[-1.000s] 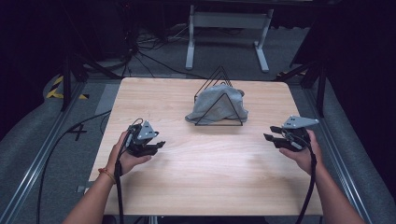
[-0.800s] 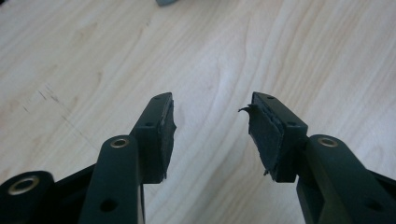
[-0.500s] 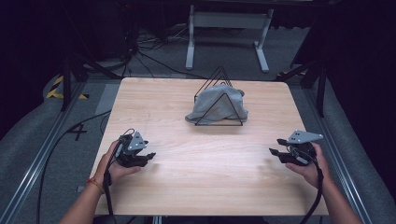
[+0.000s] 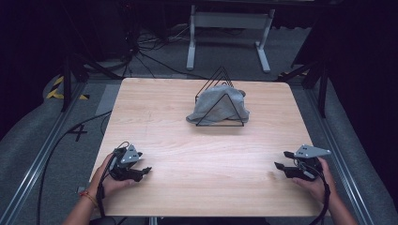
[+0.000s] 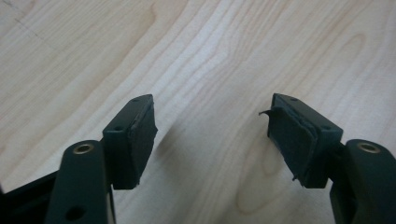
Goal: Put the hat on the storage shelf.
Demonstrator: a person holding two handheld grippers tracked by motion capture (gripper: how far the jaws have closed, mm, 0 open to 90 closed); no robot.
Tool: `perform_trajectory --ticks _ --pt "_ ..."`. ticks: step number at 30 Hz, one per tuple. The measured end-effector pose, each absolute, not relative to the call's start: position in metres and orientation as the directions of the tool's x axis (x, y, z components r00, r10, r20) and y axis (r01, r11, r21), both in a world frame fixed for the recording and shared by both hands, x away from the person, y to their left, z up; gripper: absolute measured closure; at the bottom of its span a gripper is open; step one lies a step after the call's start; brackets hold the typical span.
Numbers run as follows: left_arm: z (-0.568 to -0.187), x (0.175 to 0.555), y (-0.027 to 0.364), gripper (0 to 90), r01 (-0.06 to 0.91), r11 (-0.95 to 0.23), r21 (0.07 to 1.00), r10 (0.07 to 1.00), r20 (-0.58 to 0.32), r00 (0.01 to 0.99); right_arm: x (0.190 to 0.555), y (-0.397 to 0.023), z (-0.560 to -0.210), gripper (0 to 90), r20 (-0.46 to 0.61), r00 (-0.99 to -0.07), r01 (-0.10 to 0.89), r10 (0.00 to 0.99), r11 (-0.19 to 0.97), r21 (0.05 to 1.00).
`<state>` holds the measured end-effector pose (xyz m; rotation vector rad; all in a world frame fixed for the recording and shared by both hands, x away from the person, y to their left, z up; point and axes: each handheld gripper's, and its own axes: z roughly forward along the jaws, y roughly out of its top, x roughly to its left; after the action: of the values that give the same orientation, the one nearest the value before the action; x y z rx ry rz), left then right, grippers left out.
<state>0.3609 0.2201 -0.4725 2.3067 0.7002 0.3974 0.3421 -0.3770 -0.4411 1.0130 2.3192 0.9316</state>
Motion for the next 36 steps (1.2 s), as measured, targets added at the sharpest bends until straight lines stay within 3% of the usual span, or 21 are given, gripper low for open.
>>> perform_trajectory --ticks 7,14,20,36 --pt "-0.481 0.352 0.234 21.9 0.422 -0.549 0.722 0.598 -0.014 0.802 0.324 -0.392 -0.46 33.4 -0.08 -0.617 0.504 0.783 0.472 0.723" --pt "-0.482 0.35 0.233 18.6 0.441 -0.528 0.726 0.628 -0.015 0.778 0.314 -0.404 -0.467 24.9 -0.028 -0.556 0.538 0.83 0.386 0.749" --pt "-0.482 0.348 0.235 15.7 0.462 -0.525 0.715 0.649 -0.015 0.76 0.314 -0.405 -0.467 21.7 -0.031 -0.538 0.55 0.842 0.378 0.745" --pt "-0.482 0.349 0.235 14.1 0.469 -0.52 0.714 0.657 -0.017 0.754 0.315 -0.405 -0.467 19.9 -0.032 -0.516 0.561 0.856 0.366 0.742"
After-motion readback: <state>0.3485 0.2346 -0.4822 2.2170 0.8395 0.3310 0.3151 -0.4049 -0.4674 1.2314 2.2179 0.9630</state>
